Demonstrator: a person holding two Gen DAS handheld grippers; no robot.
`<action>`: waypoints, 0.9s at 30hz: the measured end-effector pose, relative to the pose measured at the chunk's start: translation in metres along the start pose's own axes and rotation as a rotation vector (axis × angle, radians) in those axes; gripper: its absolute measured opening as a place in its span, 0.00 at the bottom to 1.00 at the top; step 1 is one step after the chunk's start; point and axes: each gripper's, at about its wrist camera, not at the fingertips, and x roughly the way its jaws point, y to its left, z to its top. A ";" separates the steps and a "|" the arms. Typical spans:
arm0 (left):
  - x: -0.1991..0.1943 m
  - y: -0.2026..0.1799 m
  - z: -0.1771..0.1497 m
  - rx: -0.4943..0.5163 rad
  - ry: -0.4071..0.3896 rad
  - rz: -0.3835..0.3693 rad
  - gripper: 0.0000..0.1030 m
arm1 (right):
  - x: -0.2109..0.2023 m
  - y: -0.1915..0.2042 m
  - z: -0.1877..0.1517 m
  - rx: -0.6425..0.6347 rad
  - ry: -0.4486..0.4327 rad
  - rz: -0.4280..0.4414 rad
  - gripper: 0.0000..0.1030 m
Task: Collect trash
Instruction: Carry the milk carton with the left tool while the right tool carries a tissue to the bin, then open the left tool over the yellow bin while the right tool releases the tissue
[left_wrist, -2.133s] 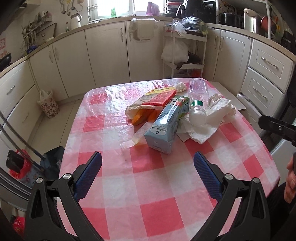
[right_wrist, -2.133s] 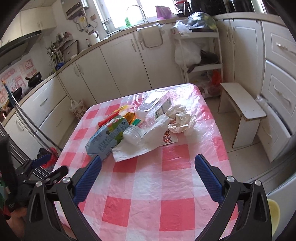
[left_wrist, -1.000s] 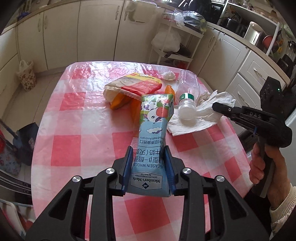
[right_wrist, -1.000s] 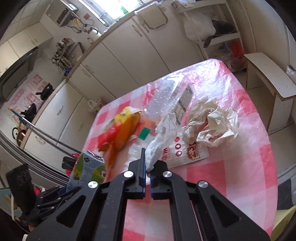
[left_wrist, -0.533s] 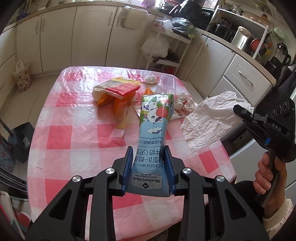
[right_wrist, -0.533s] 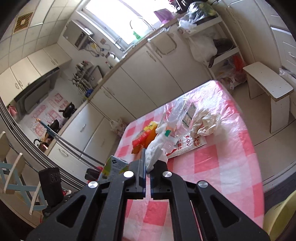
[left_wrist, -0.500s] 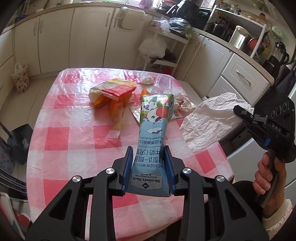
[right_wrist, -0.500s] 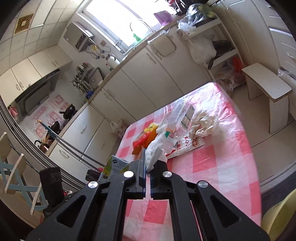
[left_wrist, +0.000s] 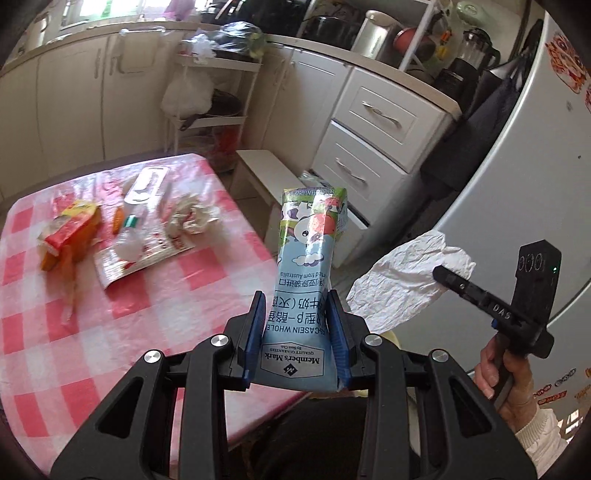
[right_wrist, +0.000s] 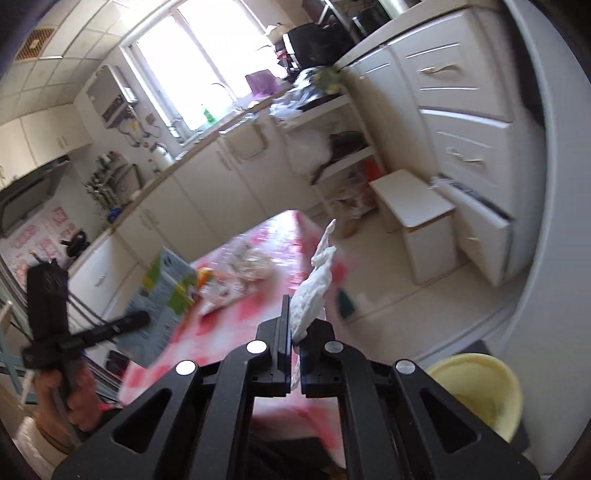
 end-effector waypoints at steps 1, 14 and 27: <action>0.007 -0.014 0.003 0.010 0.013 -0.017 0.31 | -0.004 -0.010 -0.005 0.000 0.003 -0.031 0.04; 0.143 -0.128 -0.021 -0.053 0.274 -0.125 0.31 | 0.020 -0.113 -0.077 0.065 0.136 -0.255 0.04; 0.245 -0.148 -0.067 -0.057 0.509 -0.017 0.43 | 0.065 -0.160 -0.119 0.201 0.252 -0.318 0.56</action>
